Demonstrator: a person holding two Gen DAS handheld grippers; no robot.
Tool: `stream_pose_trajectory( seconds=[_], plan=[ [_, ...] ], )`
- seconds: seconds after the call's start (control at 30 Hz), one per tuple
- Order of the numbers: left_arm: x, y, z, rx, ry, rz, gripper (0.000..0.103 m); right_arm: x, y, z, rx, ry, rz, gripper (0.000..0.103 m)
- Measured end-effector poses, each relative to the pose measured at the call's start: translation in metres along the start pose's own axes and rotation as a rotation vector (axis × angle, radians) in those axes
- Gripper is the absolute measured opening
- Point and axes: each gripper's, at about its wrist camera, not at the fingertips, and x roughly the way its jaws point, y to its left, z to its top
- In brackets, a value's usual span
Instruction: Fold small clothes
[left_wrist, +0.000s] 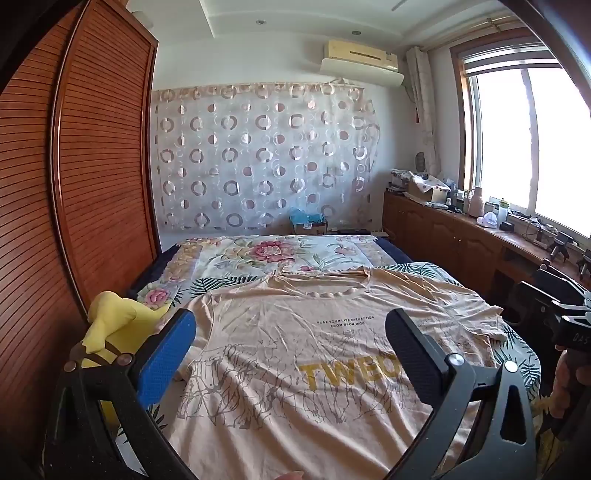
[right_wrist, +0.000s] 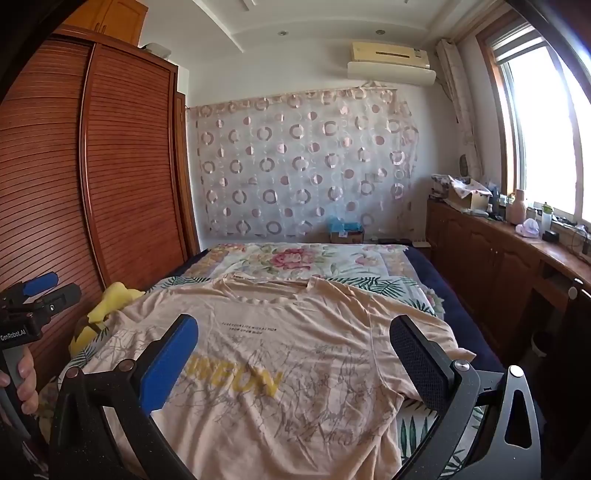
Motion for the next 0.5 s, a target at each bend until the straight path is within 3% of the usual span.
stream_pose_trajectory(
  seconds=[0.5],
  plan=[
    [0.0001,-0.0006,0.0003,0.003,0.003,0.0,0.103,0.0009,0.0002,0.0005,-0.001,-0.003,0.001,0.103]
  ],
)
